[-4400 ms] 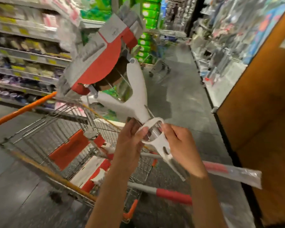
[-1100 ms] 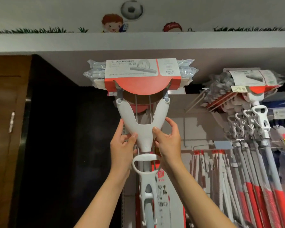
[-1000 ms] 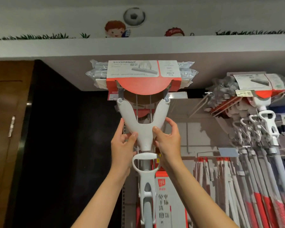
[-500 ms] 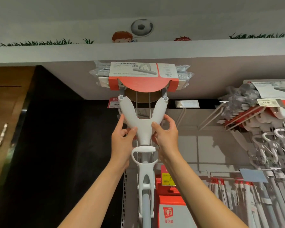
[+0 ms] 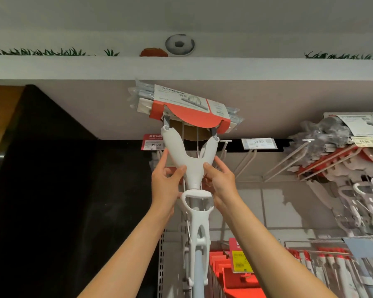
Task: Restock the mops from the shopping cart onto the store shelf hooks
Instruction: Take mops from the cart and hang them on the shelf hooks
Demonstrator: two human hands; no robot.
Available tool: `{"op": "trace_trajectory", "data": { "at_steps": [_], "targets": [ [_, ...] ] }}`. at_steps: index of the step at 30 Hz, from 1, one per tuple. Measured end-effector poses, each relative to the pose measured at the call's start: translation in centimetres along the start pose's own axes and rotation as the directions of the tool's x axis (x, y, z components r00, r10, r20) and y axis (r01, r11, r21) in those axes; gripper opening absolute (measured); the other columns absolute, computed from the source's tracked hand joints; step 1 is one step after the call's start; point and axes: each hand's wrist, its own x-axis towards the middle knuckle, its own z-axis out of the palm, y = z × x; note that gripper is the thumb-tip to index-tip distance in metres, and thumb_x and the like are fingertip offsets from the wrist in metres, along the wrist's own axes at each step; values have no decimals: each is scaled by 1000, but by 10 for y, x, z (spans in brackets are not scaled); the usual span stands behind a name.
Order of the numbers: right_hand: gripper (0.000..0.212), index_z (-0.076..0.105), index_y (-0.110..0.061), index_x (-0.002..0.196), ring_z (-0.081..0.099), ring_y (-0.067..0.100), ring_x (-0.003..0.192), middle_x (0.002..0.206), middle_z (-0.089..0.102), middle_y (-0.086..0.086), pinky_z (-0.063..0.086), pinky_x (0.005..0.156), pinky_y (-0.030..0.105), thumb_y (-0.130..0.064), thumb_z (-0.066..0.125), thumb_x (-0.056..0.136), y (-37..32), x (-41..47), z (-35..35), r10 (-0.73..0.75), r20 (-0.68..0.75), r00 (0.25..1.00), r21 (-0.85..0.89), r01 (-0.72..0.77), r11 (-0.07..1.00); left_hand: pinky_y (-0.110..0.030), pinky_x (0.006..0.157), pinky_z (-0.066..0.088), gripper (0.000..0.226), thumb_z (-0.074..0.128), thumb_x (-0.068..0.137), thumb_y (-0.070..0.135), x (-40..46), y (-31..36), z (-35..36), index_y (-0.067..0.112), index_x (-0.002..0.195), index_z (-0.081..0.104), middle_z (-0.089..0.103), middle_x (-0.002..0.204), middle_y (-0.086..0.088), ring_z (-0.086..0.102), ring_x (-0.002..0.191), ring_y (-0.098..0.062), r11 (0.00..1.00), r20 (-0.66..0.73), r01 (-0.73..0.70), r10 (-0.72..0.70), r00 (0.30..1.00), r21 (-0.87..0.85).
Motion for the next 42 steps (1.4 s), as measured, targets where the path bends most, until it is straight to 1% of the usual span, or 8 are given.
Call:
{"op": "trace_trajectory", "data": {
  "at_steps": [5, 9, 12, 15, 20, 25, 37, 42],
  "targets": [
    [37, 58, -26, 124, 69, 28, 76, 114, 71, 20, 53, 94, 59, -3, 62, 96, 16, 20, 7, 42, 10, 999, 44, -43, 998, -34, 64, 62, 76, 69, 93, 10, 19, -11, -7, 38, 154, 33, 69, 104, -10, 73, 92, -21, 1000, 23, 15, -14, 1000, -13],
    [22, 70, -23, 103, 64, 27, 70, 91, 74, 15, 44, 100, 67, -5, 62, 96, 30, 35, 5, 111, 9, 994, 89, -111, 990, -24, 59, 58, 76, 69, 92, 10, 32, -20, -8, 37, 154, 35, 66, 93, -6, 70, 82, -15, 999, 54, -4, 1, 999, 48],
    [25, 69, -24, 110, 67, 33, 84, 103, 75, 18, 46, 98, 68, -6, 61, 96, 37, 44, 2, 128, -8, 992, 100, -126, 987, -19, 53, 54, 76, 68, 93, 9, 40, -28, -6, 37, 154, 35, 59, 79, -1, 62, 65, -8, 997, 77, -5, -1, 997, 82],
    [35, 65, -21, 128, 68, 29, 77, 104, 74, 17, 55, 93, 57, -7, 60, 97, 42, 51, -1, 122, -47, 991, 89, -117, 989, -20, 52, 54, 76, 67, 94, 9, 45, -37, -3, 38, 155, 33, 61, 82, -3, 64, 67, -9, 997, 102, 8, -16, 995, 79],
    [37, 62, -18, 132, 68, 26, 70, 105, 74, 17, 56, 71, 41, -7, 59, 97, 46, 61, -8, 119, -106, 987, 60, -113, 992, -20, 65, 56, 72, 67, 94, 11, 51, -52, 3, 33, 155, 33, 62, 84, -4, 64, 74, -11, 992, 97, -51, 40, 994, 112],
    [32, 58, -25, 118, 69, 24, 72, 112, 71, 16, 55, 52, 30, -2, 60, 97, 45, 71, -12, 83, -140, 987, 19, -81, 997, -29, 78, 59, 71, 67, 94, 10, 60, -74, 11, 28, 155, 34, 66, 88, -8, 68, 83, -19, 997, 52, -11, 7, 999, 71],
    [47, 48, -19, 135, 69, 33, 99, 114, 67, 13, 57, 71, 39, 2, 58, 95, 72, 107, -23, 97, -130, 987, -77, -107, 991, -41, 94, 57, 73, 64, 96, 10, 72, -124, 16, 31, 156, 29, 71, 114, -8, 70, 103, -20, 990, -21, 110, -109, 994, 88],
    [54, 44, -22, 139, 68, 32, 100, 117, 65, 11, 58, 65, 36, 3, 59, 94, 89, 116, -24, 124, -137, 983, -135, -142, 981, -48, 97, 55, 73, 64, 96, 8, 75, -143, 10, 30, 157, 29, 66, 128, -10, 69, 109, -24, 981, -53, 178, -174, 983, 76]
  ]
}}
